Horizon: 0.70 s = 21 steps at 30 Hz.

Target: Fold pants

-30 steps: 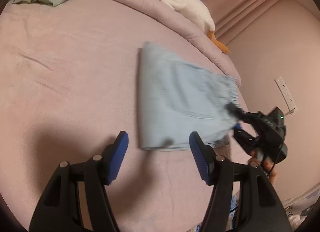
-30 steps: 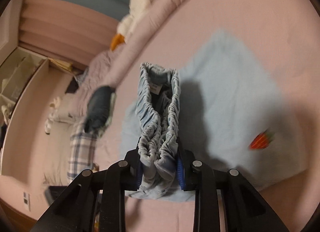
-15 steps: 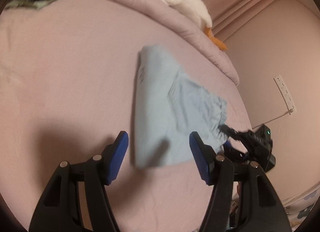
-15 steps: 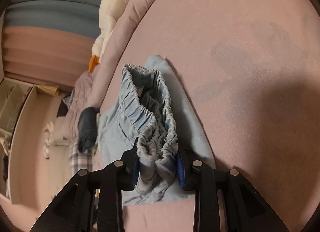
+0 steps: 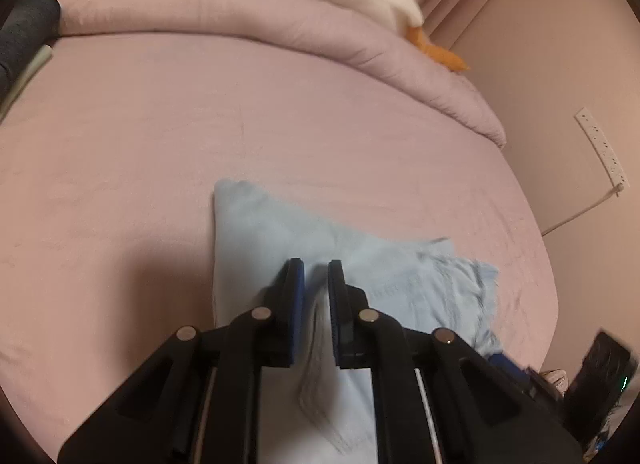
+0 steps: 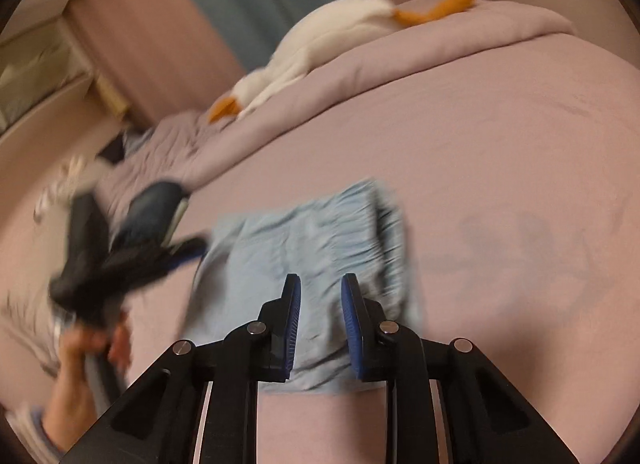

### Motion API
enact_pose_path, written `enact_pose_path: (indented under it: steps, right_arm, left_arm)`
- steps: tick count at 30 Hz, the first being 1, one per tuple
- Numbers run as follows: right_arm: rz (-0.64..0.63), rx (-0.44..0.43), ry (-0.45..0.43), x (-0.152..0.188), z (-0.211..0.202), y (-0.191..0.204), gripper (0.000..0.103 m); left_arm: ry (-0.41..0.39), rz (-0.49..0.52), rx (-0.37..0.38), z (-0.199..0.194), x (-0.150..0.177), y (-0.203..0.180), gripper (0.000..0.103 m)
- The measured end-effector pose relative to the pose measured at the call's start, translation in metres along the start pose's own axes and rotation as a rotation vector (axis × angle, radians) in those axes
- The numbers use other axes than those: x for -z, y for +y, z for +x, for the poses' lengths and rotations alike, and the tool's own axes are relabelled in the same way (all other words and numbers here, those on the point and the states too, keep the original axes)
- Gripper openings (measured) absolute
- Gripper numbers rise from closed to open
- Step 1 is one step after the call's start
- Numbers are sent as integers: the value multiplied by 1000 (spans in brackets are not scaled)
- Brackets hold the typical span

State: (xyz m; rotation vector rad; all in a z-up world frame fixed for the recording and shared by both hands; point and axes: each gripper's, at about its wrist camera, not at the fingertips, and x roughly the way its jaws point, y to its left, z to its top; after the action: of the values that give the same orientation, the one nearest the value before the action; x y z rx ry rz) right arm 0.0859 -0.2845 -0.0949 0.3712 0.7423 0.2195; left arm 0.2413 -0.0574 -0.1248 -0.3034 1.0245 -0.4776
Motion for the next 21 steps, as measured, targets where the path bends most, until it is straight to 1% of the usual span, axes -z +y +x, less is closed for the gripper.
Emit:
enact_pose_path:
  steps: [1, 2, 3, 4, 5, 6, 8, 10, 11, 12, 14, 15, 16, 18, 19, 21]
  right_arm:
    - [-39, 42, 17, 4, 7, 3, 21]
    - [-50, 65, 30, 5, 12, 3, 21]
    - [-56, 84, 64, 8, 20, -1, 21]
    - [-54, 87, 92, 9, 25, -5, 6]
    - [-42, 87, 131, 13, 31, -10, 1]
    - [-35, 88, 154, 16, 37, -13, 0]
    - [-58, 73, 136, 20, 35, -14, 0]
    - [-51, 62, 139, 17, 33, -14, 0]
    - [-43, 54, 143, 14, 31, -13, 0]
    - [-33, 39, 144, 11, 26, -12, 0]
    - [-38, -27, 94, 5, 8, -11, 0]
    - [-51, -55, 56, -1, -1, -7, 0]
    - [-59, -58, 39, -5, -4, -4, 0]
    - [-76, -33, 11, -18, -3, -1, 0]
    - [-83, -8, 8, -27, 3, 0, 0]
    - [-95, 26, 2, -40, 18, 3, 0]
  left_arm:
    - [17, 0, -16, 7, -2, 3, 8]
    - [36, -6, -25, 15, -3, 6, 8]
    - [65, -16, -28, 26, -4, 11, 10]
    - [96, -32, -29, 37, -3, 18, 10]
    - [100, -56, -7, 42, -2, 23, 10]
    - [94, -107, 30, 43, -3, 32, 9]
    - [104, -151, 64, 42, -6, 40, 7]
    - [96, -161, 75, 36, -8, 44, 5]
    - [84, -150, 68, 29, -6, 43, 3]
    - [60, -115, 51, 14, 0, 39, 2]
    - [32, -71, 40, 1, 4, 33, 5]
    - [16, -53, 49, -10, 9, 31, 7]
    - [10, -49, 57, -15, 12, 29, 10]
    - [4, -49, 80, -24, 22, 26, 10]
    - [4, -41, 95, -30, 31, 24, 11]
    - [8, -23, 92, -35, 48, 19, 11]
